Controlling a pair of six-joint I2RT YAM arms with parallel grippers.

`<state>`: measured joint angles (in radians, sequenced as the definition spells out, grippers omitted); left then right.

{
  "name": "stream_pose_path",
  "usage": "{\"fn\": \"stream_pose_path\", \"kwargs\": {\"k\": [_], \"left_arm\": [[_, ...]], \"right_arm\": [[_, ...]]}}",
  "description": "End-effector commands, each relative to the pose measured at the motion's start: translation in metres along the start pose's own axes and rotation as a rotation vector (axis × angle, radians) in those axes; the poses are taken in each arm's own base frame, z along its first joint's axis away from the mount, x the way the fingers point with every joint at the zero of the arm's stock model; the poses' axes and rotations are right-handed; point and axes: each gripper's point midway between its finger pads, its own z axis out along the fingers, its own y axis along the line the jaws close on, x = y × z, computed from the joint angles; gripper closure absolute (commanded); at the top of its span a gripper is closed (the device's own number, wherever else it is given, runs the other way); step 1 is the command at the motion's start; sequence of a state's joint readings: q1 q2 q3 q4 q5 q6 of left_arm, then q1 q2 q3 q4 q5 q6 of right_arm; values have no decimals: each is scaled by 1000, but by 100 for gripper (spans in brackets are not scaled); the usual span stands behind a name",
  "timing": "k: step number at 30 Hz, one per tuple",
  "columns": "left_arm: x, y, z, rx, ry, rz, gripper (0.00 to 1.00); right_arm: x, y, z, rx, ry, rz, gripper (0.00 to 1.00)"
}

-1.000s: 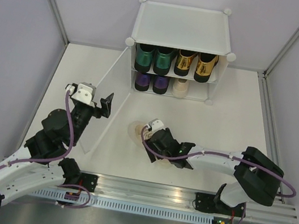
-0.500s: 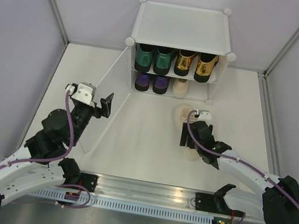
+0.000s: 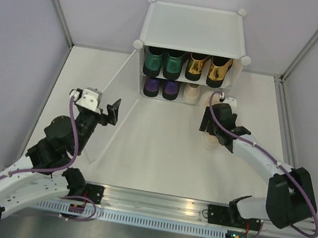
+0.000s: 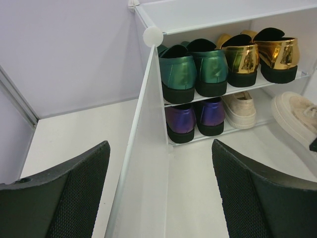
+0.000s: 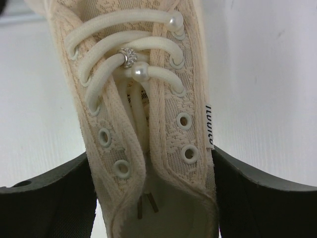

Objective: Place and organize the shoes in the shoe cabinet
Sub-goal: Pick up the shoe from the center of the board, then place the shoe in the shoe cabinet.

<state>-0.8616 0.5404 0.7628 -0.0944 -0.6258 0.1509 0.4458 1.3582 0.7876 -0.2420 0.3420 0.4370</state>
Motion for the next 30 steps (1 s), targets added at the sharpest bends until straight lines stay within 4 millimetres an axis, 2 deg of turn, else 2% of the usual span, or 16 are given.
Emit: {"fn": "stream_pose_path", "kwargs": {"k": [1,3,4,9,14,19,25,26,27,28,30], "left_arm": [[9,-2,-2,4,23,-12,13],[7,-1,-3,1,18,-14,13],[7,0,-3,0,18,-13,13],[7,1,-3,-3,16,-13,13],[7,-1,-3,4,18,-16,13],[7,-1,-3,7,16,-17,13],[8,-2,-3,8,20,-12,13],[8,-2,-3,8,21,-13,13],[8,-2,-2,8,21,-13,13],[9,-2,-2,8,22,-12,13],[9,-2,-2,8,22,-12,13]], "right_arm": [[-71,14,0,-9,-153,48,94],[-73,9,13,28,-133,49,94],[-84,11,14,29,-146,53,94],[-87,5,36,63,-118,65,94],[-88,3,47,69,-119,70,94],[-107,1,51,88,-194,82,94],[-125,-2,58,123,-269,130,89],[-122,-3,62,131,-262,139,86],[-131,0,62,123,-295,157,84],[-131,0,64,125,-296,164,78],[-131,-2,68,142,-298,181,75]]}}
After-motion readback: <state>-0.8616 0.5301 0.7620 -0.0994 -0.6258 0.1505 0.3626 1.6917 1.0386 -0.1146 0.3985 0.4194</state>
